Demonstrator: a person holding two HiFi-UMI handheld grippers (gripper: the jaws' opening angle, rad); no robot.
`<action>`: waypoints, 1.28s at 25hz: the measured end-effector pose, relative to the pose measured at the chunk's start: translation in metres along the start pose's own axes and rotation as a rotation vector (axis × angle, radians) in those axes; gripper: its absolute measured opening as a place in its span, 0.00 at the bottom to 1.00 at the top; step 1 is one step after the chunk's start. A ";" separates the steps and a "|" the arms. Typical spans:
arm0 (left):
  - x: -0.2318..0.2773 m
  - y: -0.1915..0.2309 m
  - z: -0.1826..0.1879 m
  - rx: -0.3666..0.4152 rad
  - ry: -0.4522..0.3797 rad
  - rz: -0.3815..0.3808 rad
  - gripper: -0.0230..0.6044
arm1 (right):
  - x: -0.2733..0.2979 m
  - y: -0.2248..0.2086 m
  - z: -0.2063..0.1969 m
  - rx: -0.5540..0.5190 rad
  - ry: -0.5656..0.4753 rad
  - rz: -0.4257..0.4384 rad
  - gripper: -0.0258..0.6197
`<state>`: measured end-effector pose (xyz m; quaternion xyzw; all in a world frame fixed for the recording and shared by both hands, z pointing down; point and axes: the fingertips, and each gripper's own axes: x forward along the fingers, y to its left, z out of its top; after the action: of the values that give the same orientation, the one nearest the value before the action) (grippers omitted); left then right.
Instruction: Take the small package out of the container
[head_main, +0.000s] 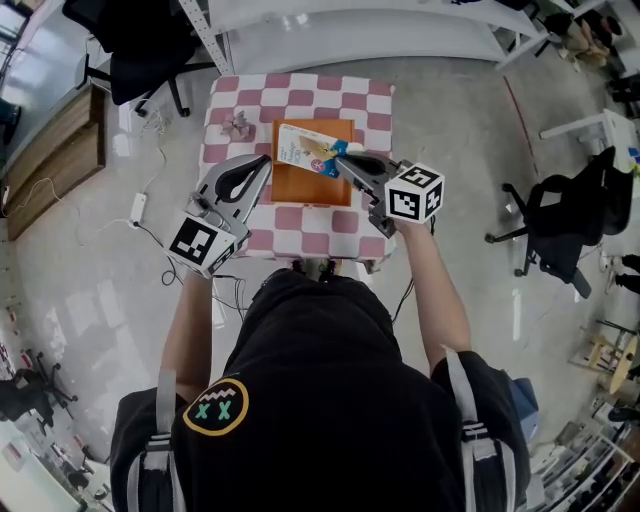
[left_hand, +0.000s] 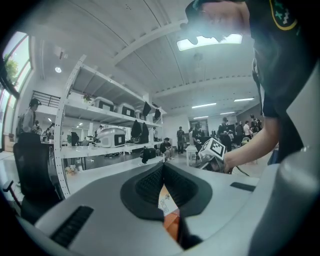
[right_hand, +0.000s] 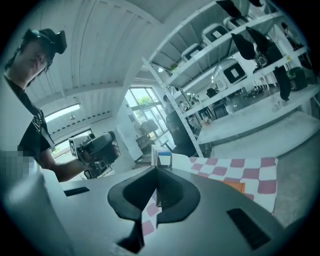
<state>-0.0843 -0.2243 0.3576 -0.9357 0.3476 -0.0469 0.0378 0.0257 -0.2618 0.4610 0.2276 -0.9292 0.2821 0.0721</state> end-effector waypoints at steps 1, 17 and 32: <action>0.001 0.000 0.000 0.001 0.002 -0.005 0.06 | -0.005 0.004 0.007 -0.027 -0.011 -0.006 0.07; 0.010 -0.007 0.011 0.015 -0.007 -0.037 0.06 | -0.054 0.058 0.070 -0.462 -0.122 -0.134 0.07; 0.019 -0.010 0.015 0.025 -0.018 -0.042 0.06 | -0.072 0.093 0.086 -0.714 -0.292 -0.166 0.07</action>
<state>-0.0619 -0.2284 0.3453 -0.9426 0.3271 -0.0438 0.0516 0.0457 -0.2140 0.3251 0.3001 -0.9479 -0.1009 0.0361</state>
